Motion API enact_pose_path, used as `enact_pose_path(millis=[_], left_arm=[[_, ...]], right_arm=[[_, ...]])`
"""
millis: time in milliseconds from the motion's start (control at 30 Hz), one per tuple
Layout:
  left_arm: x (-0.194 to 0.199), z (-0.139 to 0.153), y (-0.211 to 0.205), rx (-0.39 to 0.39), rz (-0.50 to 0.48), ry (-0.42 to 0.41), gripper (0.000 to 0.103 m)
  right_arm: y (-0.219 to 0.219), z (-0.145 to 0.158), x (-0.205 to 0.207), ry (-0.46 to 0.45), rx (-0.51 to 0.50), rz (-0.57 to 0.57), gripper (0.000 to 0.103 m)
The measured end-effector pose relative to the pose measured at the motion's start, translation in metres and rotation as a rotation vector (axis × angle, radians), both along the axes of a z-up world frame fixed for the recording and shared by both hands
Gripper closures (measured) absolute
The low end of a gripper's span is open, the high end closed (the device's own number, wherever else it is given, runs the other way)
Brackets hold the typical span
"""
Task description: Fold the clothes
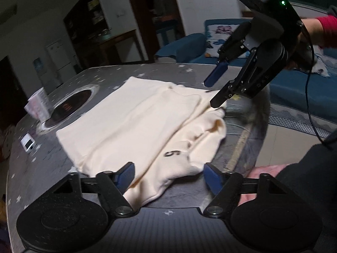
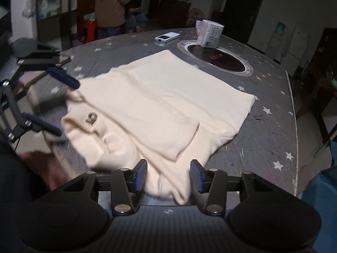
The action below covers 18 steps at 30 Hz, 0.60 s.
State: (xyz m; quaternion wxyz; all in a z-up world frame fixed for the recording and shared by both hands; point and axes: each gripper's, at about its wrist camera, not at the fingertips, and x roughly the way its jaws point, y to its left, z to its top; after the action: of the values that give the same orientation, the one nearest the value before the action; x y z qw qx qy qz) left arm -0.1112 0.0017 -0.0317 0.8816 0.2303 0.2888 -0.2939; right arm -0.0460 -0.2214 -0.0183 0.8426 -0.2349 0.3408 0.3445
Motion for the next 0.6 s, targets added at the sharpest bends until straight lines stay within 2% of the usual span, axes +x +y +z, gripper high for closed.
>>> enact_pose_path(millis=[100, 267, 533, 600], left_arm=[[0.001, -0.004, 0.000, -0.009, -0.010, 0.014, 0.050], [0.002, -0.006, -0.004, -0.006, 0.008, -0.001, 0.087], [0.027, 0.015, 0.003, -0.105, 0.057, -0.001, 0.089], [0.035, 0.017, 0.007, -0.136, 0.074, 0.015, 0.089]], right_arm=[[-0.004, 0.000, -0.010, -0.008, -0.026, 0.029, 0.055], [-0.010, 0.000, -0.024, -0.020, -0.064, 0.075, 0.053], [0.006, -0.002, -0.013, -0.034, 0.008, 0.093, 0.050], [0.010, -0.003, -0.011, -0.038, 0.026, 0.097, 0.054]])
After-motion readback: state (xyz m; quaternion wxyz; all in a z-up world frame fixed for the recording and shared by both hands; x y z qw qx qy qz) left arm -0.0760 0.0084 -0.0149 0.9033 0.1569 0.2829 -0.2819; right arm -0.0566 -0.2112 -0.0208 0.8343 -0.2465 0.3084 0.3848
